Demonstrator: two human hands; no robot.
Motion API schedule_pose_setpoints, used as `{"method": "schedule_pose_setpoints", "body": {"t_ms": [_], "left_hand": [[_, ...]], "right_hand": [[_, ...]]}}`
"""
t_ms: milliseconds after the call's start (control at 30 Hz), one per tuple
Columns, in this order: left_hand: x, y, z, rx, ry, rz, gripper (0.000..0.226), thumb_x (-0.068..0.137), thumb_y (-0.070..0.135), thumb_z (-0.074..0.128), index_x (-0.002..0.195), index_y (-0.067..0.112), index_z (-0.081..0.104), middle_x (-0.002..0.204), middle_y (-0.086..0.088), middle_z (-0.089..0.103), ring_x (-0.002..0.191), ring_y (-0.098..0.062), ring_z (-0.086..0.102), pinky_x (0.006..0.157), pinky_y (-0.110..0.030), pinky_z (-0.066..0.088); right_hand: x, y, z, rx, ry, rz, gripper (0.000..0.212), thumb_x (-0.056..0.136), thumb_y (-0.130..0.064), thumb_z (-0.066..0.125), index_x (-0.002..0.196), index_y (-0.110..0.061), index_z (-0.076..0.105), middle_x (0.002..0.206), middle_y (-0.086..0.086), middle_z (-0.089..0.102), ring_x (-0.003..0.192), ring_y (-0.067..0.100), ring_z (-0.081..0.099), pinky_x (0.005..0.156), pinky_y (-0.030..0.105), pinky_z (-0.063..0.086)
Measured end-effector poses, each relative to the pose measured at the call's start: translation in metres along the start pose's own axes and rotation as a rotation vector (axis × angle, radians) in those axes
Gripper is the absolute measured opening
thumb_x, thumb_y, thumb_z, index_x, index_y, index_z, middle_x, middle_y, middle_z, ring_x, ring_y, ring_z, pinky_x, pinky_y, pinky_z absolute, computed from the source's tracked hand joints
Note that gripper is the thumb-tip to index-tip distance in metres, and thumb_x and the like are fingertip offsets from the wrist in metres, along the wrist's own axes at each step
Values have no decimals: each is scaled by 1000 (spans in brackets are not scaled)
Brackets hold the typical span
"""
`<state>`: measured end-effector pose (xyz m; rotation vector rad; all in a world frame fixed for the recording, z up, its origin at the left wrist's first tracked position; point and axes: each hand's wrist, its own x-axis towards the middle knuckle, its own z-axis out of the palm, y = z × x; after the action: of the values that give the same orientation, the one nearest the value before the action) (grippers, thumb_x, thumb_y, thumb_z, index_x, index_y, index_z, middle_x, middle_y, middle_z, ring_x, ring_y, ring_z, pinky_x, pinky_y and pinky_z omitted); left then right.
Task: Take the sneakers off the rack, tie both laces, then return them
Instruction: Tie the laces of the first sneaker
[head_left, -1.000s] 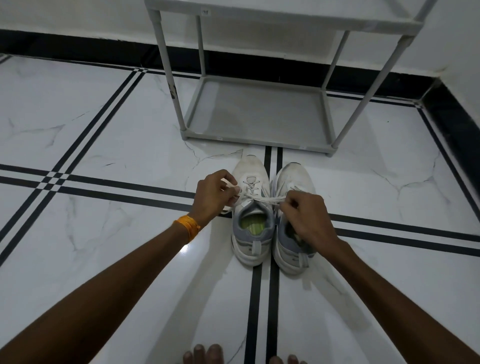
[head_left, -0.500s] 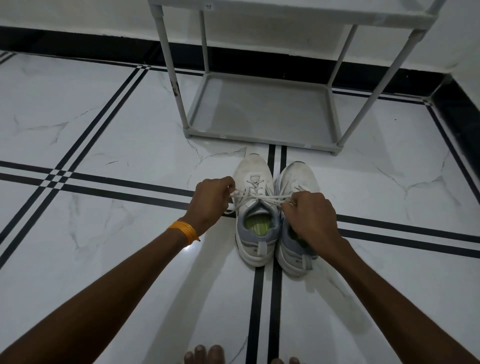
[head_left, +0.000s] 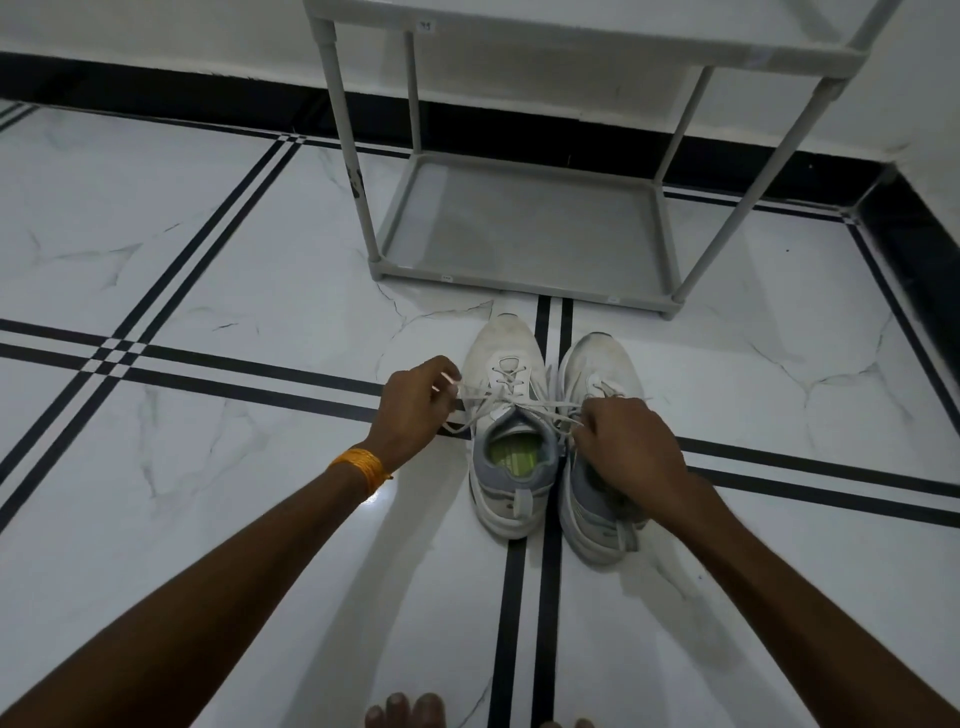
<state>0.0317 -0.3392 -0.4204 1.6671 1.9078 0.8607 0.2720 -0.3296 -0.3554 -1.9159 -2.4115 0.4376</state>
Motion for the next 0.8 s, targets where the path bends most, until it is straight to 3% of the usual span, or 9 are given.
{"method": "schedule_pose_setpoints", "body": {"t_ms": [100,167,233,333,400,467,567,700,800], "left_hand": [[-2,19,-8,-164,-68,104,45,100,30,50,143,23,39,143,-3,49,124,-12,48,102,-30,42],[1,31,-4,-43,-173,248,49,101,30,47,148,22,35,155,-4,36,140,-15,32,113,-31,26],[3,37,4,136,-295,338,43,101,27,47,143,17,46,154,-9,39,144,-24,29,117,-34,21],[4,35,6,184,-279,406,31,99,22,52,124,8,63,136,-12,58,131,-28,47,113,-25,25],[2,31,3,176,-205,440,28,97,22,56,118,6,65,126,-13,63,119,-28,55,107,-35,43],[0,26,4,184,-170,454,26,97,25,55,113,6,62,124,-13,63,114,-27,56,99,-40,49],[-5,19,10,145,-213,396,21,100,30,47,104,11,54,110,-9,60,98,-24,53,86,-41,50],[-6,23,14,119,-150,281,23,100,33,43,103,10,48,94,-7,58,80,-22,54,70,-36,51],[-8,36,18,-89,-86,84,22,103,28,40,101,8,50,86,-6,62,75,-22,60,64,-32,51]], "right_hand": [[-1,-9,-21,153,100,-12,33,85,-39,64,110,-18,57,114,4,54,90,23,59,73,32,47],[0,-24,-28,173,159,-92,51,86,-41,62,130,-19,50,134,3,46,105,24,58,85,37,51],[1,-42,-21,127,85,-209,53,89,-41,60,134,-18,46,136,5,48,108,24,59,88,40,51],[5,-50,1,-143,-43,-289,30,93,-27,58,118,-11,56,116,10,60,97,28,63,79,38,50],[7,-46,8,-234,-17,-282,20,93,-10,55,111,-6,61,109,14,62,94,32,65,75,37,49],[10,-40,13,-184,16,-265,17,92,-8,56,107,-4,63,105,16,62,93,33,65,71,34,43],[13,-36,16,0,25,-224,21,95,-22,56,95,-4,68,94,16,64,86,31,63,66,29,33],[14,-27,11,288,-6,-213,30,94,-19,58,65,-11,62,68,11,61,66,25,57,64,30,35],[13,-27,9,332,5,-218,27,94,-15,57,68,-10,66,71,13,65,65,22,56,65,29,36]]}}
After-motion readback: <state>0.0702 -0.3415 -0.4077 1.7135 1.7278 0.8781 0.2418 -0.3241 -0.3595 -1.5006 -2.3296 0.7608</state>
